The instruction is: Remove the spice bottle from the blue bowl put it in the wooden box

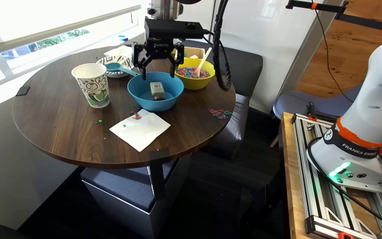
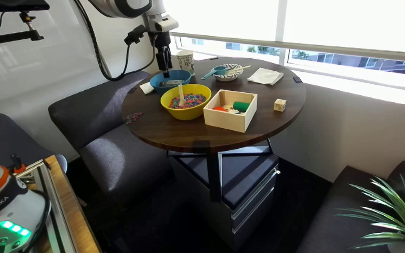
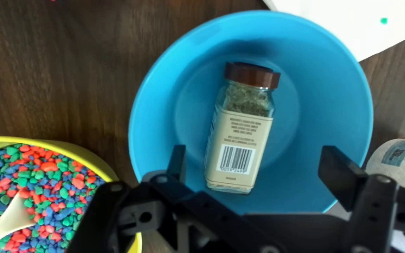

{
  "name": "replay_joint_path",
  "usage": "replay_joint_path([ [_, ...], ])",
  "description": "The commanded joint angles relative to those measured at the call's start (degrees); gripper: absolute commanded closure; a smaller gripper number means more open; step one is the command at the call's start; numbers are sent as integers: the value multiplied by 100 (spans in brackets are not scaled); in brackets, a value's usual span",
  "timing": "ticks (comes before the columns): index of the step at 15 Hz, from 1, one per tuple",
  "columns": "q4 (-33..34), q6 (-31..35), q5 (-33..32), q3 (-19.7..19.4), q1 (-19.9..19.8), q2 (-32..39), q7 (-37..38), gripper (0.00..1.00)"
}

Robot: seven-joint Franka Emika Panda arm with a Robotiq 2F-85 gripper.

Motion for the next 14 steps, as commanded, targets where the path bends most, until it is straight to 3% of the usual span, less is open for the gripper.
replay_joint_path([
  [1,386,-380,-233,-164,213,333,302,7],
  [7,521,-297,-215,-208,278,641,263,18],
  [8,517,-305,-255,-235,292,673,285,14],
  [12,493,-288,-208,-296,277,786,259,20],
  [13,481,-198,-167,-298,268,825,230,18],
  [14,470,-86,-143,-304,267,858,232,36],
])
